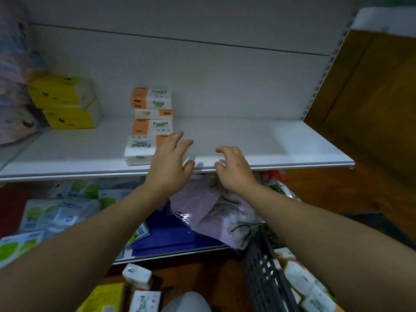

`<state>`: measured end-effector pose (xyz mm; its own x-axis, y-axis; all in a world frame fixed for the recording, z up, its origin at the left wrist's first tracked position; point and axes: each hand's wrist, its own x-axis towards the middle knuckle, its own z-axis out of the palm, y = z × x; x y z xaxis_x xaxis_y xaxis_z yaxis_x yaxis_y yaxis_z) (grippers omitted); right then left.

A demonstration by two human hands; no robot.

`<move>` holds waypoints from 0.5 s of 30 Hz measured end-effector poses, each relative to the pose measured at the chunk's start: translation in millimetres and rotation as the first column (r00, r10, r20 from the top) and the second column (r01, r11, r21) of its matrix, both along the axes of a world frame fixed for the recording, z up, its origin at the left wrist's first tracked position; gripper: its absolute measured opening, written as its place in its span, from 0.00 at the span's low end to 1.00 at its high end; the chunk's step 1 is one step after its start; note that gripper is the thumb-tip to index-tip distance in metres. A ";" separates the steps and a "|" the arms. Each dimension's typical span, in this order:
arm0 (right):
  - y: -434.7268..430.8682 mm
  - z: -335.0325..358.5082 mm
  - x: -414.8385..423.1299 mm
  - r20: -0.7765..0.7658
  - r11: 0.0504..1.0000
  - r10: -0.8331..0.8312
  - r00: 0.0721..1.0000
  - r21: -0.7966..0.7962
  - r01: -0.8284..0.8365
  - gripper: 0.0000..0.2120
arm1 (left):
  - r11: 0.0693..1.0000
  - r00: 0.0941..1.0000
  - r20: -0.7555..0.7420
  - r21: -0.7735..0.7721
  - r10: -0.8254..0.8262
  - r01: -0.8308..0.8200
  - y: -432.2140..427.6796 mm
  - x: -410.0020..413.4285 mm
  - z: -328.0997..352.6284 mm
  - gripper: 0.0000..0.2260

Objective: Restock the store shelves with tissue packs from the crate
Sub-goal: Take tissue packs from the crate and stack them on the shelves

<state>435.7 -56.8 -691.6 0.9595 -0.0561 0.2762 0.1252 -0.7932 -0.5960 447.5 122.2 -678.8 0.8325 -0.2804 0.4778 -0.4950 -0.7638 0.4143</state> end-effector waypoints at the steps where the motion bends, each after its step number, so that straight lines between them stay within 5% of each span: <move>1: -17.1 -1.1 -7.4 0.001 0.999 -0.034 0.999 -0.009 0.034 0.18 | 0.998 0.999 0.000 -0.016 -0.053 0.053 -17.0 -3.9 -2.4 0.21; 8: -140.9 -28.9 -76.9 -0.077 0.967 -0.227 0.971 -0.137 0.215 0.17 | 0.932 0.918 -0.164 -0.025 -0.361 0.362 -141.7 -48.6 -40.9 0.23; 15: -252.8 -92.5 -172.0 -0.355 0.928 -0.373 0.857 -0.124 0.353 0.17 | 0.840 0.758 -0.459 0.044 -0.464 0.541 -260.0 -100.0 -102.7 0.26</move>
<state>263.7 -309.7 -784.1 0.9063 -0.4154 -0.0774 -0.3961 -0.7713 -0.4982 347.4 -137.8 -781.6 0.6539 -0.7560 0.0295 -0.6365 -0.5287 0.5616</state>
